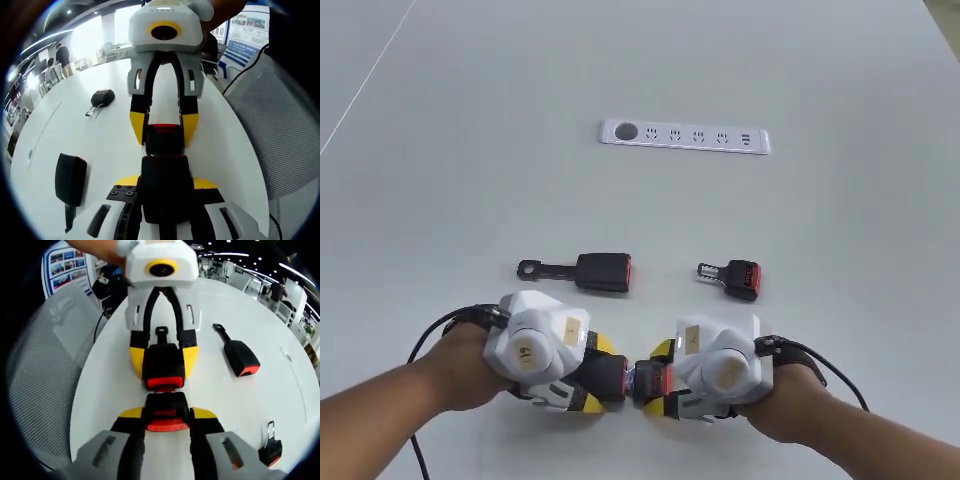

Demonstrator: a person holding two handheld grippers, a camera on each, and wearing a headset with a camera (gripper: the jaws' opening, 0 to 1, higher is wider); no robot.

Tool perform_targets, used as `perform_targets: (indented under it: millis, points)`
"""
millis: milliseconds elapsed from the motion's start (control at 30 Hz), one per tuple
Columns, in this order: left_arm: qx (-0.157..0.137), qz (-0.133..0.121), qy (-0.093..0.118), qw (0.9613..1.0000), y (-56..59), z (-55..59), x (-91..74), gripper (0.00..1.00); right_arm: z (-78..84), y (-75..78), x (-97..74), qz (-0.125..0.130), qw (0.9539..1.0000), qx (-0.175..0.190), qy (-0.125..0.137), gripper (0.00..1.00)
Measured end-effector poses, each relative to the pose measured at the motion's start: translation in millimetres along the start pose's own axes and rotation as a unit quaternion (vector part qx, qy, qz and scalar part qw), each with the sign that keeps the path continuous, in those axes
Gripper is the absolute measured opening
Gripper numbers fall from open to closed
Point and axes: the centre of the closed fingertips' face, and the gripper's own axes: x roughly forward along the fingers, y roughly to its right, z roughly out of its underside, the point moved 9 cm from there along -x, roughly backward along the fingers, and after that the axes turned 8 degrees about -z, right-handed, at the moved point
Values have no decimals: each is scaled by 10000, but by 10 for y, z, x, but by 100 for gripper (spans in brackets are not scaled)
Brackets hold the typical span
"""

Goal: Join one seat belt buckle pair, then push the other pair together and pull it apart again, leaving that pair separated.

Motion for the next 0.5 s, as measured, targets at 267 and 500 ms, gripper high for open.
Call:
perform_targets:
  millis: [267, 500]
  points:
    - [10, 31, 56, 10000, -11, 20, -3, 36, 14, 2, -9, -5, 10000, -1, 28, 33]
    - [-6, 31, 74, 10000, -12, 26, -7, 36, 31, -3, -23, 2, 10000, 12, 34, 33]
